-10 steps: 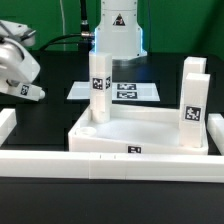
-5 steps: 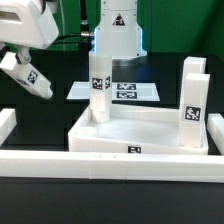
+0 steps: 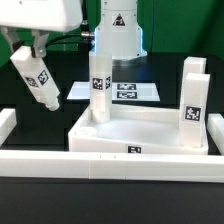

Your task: Assemble desk

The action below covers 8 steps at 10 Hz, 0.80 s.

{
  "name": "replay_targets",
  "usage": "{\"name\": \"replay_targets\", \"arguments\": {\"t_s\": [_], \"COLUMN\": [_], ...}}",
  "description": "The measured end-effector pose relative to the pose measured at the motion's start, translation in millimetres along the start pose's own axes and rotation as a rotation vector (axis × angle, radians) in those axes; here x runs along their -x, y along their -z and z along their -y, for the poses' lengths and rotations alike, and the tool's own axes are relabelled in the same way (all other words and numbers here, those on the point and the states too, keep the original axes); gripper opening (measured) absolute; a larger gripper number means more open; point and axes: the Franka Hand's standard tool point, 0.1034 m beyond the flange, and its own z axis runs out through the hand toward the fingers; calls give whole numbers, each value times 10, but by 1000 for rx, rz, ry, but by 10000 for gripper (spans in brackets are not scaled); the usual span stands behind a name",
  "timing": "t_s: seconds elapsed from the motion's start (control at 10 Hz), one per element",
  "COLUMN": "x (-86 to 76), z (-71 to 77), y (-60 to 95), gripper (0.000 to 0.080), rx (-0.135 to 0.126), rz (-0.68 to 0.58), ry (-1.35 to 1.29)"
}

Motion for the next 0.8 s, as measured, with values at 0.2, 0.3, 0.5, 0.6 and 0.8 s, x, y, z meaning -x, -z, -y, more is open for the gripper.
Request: {"name": "replay_targets", "arguments": {"t_s": [0.2, 0.3, 0.5, 0.6, 0.8], "x": [10, 12, 17, 14, -53], "z": [110, 110, 117, 153, 414], "y": [4, -13, -14, -5, 100], "gripper": [290, 290, 290, 290, 290], "rx": [-9, -7, -7, -5, -4], "rz": [-96, -115, -107, -110, -119], "ry": [24, 27, 28, 43, 149]}}
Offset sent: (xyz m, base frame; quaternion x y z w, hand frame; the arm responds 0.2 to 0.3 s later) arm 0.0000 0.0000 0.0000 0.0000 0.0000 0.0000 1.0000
